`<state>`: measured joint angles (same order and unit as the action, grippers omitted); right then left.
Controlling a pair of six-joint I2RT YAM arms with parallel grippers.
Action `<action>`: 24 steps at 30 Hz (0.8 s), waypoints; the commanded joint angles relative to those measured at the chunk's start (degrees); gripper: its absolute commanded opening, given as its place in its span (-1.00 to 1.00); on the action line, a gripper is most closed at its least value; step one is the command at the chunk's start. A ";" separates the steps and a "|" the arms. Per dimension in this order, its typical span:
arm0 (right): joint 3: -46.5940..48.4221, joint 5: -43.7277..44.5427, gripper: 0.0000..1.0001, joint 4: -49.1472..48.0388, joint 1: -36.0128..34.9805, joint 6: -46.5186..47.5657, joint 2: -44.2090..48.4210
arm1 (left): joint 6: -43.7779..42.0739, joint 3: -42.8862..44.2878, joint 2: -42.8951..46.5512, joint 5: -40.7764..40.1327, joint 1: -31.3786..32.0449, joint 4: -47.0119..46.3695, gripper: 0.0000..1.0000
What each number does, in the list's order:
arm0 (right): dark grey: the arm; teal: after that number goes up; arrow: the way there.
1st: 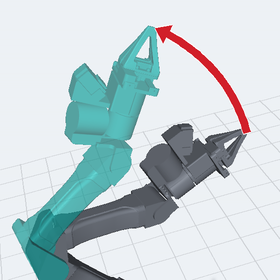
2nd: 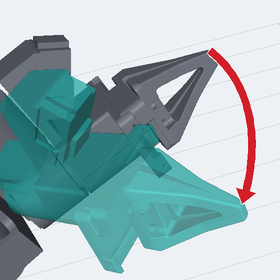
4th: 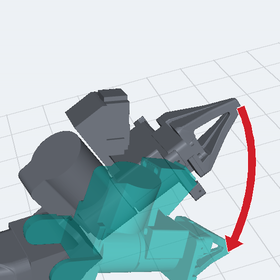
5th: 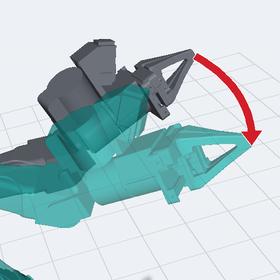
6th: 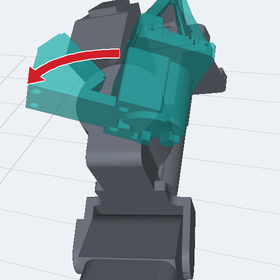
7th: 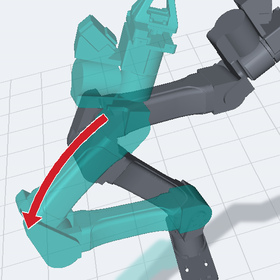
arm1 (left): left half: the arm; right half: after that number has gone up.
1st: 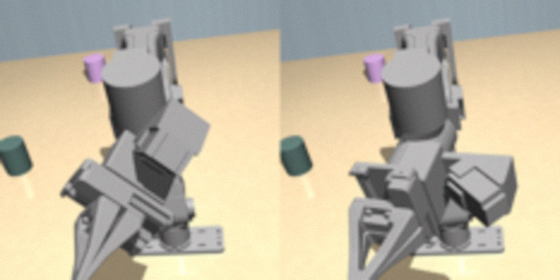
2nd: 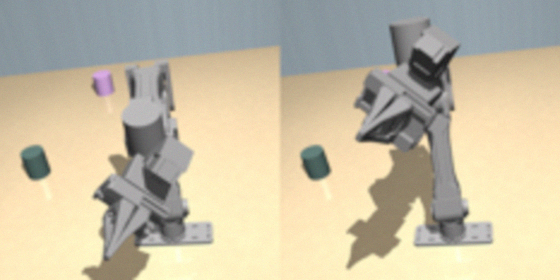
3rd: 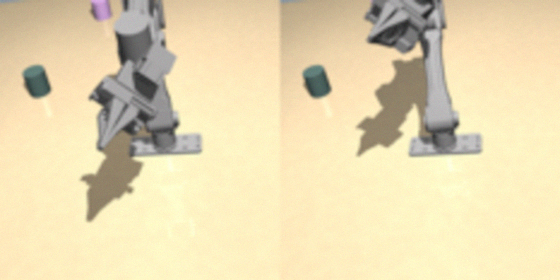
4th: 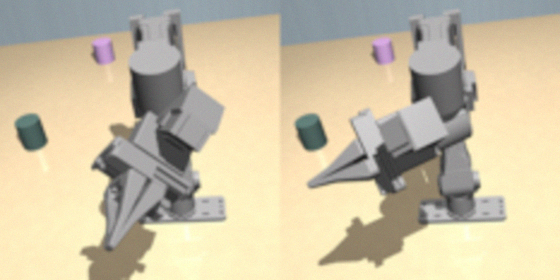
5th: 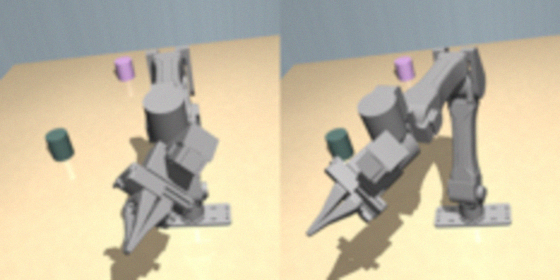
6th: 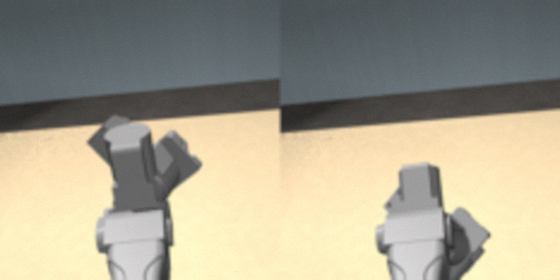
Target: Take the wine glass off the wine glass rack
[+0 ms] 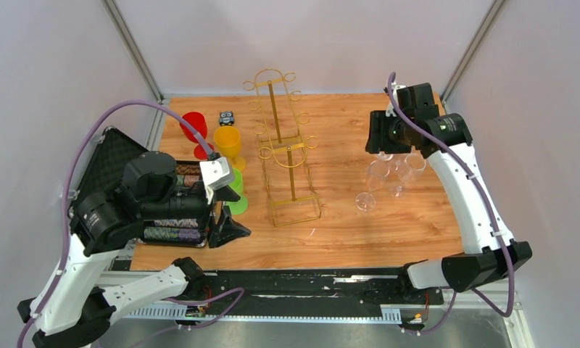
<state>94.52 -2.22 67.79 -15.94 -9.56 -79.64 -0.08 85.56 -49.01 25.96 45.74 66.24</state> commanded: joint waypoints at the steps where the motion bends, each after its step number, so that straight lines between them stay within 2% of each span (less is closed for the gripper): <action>1: 4.72 -2.87 0.10 0.07 -0.11 -0.11 3.56 | 0.75 1.81 -1.06 -1.55 0.32 -1.05 1.00; 8: 4.86 -6.58 0.41 -3.01 -0.31 -0.30 7.81 | 0.92 1.74 -2.30 -5.83 0.24 -1.01 1.00; 11: 3.90 -8.77 0.76 -4.19 -0.31 -0.61 8.97 | 2.02 2.19 -3.91 -11.38 0.31 -0.05 1.00; 12: 3.53 -10.14 0.97 -4.73 -0.26 -0.74 9.19 | 2.37 2.31 -4.82 -12.83 0.32 0.25 1.00; 15: 2.14 -15.17 1.00 -6.77 -0.29 -1.73 9.84 | 4.27 2.46 -6.60 -18.90 0.23 1.49 1.00; 18: 0.56 -16.22 1.00 -9.09 -0.25 -3.50 10.83 | 6.10 2.63 -8.08 -24.20 0.23 1.86 1.00; 24: -0.19 -8.64 1.00 -10.47 -0.27 -7.70 12.38 | 10.48 3.81 -8.36 -35.60 0.23 2.28 1.00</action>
<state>94.41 -15.14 61.54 -16.05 -13.19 -69.73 6.24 86.43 -58.52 -0.01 45.76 68.55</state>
